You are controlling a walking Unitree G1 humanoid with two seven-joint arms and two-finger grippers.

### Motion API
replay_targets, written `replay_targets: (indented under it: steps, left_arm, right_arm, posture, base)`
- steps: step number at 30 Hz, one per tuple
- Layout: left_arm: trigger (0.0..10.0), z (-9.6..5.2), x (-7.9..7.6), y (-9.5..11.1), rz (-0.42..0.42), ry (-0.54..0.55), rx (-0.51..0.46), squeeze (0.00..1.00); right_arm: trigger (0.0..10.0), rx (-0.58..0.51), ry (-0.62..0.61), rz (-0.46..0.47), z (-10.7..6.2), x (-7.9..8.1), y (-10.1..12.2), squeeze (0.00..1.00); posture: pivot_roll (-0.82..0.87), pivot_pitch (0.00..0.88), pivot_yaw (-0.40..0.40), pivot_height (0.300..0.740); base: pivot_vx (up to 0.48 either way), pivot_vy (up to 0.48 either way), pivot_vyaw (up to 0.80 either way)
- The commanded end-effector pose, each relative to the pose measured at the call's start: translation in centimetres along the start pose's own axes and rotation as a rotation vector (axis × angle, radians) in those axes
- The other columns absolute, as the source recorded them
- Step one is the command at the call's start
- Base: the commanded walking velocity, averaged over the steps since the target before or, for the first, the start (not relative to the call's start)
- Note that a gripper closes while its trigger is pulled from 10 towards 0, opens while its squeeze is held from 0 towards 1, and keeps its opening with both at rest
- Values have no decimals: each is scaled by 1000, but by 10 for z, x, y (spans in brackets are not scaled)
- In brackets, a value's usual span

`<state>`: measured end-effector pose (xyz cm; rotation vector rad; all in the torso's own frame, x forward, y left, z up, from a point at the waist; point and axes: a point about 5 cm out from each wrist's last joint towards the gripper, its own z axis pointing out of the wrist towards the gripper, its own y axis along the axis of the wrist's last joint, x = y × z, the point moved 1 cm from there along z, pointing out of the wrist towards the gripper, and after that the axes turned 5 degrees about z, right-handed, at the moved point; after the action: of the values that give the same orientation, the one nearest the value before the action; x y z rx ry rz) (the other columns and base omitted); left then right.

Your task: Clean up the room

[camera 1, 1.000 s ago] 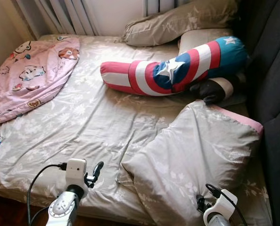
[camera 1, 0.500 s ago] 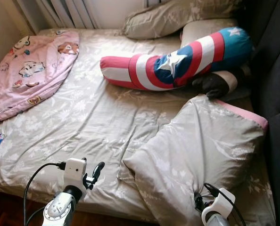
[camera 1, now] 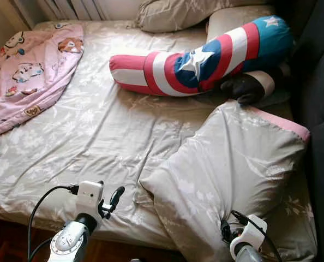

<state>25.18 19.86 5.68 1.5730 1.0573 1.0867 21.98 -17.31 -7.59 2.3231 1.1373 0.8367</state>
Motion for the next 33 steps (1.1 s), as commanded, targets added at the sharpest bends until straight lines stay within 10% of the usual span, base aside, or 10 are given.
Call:
replay_targets:
  steps: [1, 24, 33]
  left_arm:
    - [10000, -6, 7, -4, -6, 21, 27, 0]
    - [10000, 2, 3, -3, -9, 19, 48, 0]
    - [10000, 14, 1, -6, -21, 28, 52, 0]
  right_arm:
    - [0, 158, -2, -27, -9, -1, -42, 0]
    - [0, 129, -20, -84, -6, -2, -31, 0]
    - [0, 10, -102, -134, 1, -13, 10, 0]
  posture:
    - [197, 293, 127, 740]
    - [178, 260, 106, 740]
    - [125, 215, 88, 740]
  base:
    - [0, 0, 0]
    - [0, 0, 0]
    - [0, 0, 0]
